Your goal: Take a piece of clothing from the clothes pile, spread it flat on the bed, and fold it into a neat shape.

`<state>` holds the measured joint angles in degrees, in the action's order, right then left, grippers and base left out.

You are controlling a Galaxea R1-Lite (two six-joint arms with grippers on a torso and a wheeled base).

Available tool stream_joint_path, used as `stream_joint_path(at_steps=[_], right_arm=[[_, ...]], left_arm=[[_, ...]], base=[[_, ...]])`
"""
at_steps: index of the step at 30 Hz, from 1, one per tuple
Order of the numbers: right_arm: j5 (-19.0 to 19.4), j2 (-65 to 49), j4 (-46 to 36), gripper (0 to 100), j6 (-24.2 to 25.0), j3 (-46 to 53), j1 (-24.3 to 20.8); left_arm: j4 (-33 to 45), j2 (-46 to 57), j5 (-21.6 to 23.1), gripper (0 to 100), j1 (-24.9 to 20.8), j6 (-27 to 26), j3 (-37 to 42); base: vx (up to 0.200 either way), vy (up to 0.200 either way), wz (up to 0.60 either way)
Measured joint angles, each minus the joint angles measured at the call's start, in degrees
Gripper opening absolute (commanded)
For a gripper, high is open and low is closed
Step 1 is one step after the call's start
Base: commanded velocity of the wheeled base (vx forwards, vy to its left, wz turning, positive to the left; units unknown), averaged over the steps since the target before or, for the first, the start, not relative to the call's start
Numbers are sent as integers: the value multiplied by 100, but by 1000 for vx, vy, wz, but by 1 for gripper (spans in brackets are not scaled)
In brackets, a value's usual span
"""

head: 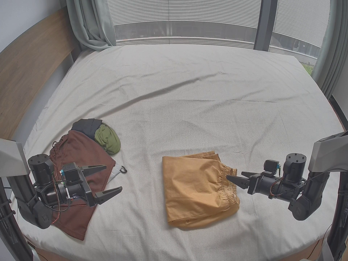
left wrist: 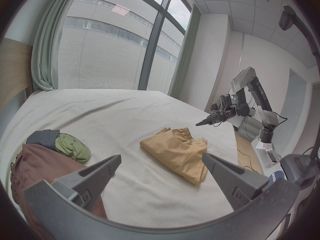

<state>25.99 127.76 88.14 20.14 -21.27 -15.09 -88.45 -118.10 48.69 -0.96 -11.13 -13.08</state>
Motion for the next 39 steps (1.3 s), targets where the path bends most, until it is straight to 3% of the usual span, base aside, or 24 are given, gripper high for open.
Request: stream_joint_path(at_steps=[19, 31, 39], right_arm=[[-2, 808, -9, 100, -158, 182, 38], [-5, 1441, -4, 100, 27, 144, -12], [15, 1626, 11, 100, 496, 17, -224]], left_arm=[[16, -17, 145, 100, 193, -48, 51], [10, -11, 148, 100, 178, -48, 115], [7, 0, 150, 100, 149, -55, 123]], base=[[0, 0, 0], [0, 0, 0], [0, 0, 0]])
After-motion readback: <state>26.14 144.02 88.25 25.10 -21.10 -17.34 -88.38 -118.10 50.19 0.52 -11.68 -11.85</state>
